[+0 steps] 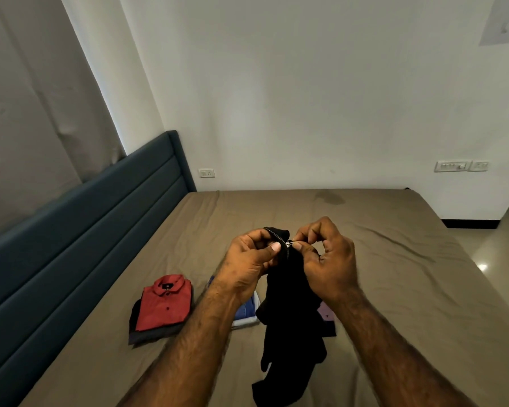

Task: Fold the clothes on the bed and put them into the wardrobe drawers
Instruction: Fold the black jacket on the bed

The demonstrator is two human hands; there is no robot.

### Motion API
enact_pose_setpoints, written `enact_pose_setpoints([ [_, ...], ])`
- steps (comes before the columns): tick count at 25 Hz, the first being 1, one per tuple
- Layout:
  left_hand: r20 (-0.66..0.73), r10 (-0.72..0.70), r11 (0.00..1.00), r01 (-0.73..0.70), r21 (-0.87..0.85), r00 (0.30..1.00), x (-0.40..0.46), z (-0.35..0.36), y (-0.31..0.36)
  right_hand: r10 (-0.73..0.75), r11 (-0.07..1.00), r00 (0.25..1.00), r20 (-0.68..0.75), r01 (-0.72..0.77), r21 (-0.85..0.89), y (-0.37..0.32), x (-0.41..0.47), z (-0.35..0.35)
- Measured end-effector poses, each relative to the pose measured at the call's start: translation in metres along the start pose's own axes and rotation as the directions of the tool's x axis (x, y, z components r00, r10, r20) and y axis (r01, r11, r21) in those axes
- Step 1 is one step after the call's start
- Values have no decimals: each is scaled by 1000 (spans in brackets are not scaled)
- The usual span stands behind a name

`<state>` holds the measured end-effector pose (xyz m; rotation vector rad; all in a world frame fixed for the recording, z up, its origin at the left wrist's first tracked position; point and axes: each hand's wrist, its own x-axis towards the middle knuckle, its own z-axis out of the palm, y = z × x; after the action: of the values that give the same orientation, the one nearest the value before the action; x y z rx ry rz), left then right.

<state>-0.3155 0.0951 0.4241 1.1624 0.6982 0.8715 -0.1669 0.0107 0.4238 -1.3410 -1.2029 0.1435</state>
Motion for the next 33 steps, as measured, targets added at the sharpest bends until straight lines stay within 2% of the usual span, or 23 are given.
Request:
enact_pose_setpoints([
  [5, -148, -63, 995, 51, -84, 987, 9, 14, 5, -96, 990, 994, 55, 101, -100, 8, -9, 14],
  [7, -144, -58, 997, 49, -66, 988, 12, 16, 9, -79, 992, 996, 42, 83, -96, 7, -6, 12],
  [9, -116, 1, 1000, 2, 24, 993, 12, 12, 10, -28, 999, 1000, -4, 28, -37, 7, 1, 6],
  [12, -63, 99, 963, -80, 259, 993, 13, 11, 18, 22, 998, 998, -56, -18, 60, 10, 9, 3],
  [14, -24, 113, 942, -99, 319, 993, 16, 16, 22, 35, 992, 997, -69, -26, 122, 11, 11, 4],
  [16, -9, 67, 953, -62, 296, 998, 17, 17, 20, 24, 993, 998, -60, -17, 113, 11, 13, 6],
  [20, -19, -58, 989, 60, 139, 998, 14, 6, 11, -3, 1000, 1000, -19, 3, 10, 11, 12, 12],
  [25, -237, -45, 975, 94, 200, 971, 17, 3, 1, 31, 999, 999, 45, -30, -22, 14, 5, 20],
  [28, -181, -41, 980, 74, 183, 983, 10, 5, -6, 81, 997, 997, 1, -81, 19, 14, 5, 23],
  [30, -90, 42, 973, -21, 229, 995, 4, 4, -12, 121, 991, 992, -18, -120, 54, 12, 7, 23],
  [33, -48, 278, 834, -216, 508, 960, 0, 2, -20, 160, 984, 987, 2, -159, 80, 10, 7, 19],
])
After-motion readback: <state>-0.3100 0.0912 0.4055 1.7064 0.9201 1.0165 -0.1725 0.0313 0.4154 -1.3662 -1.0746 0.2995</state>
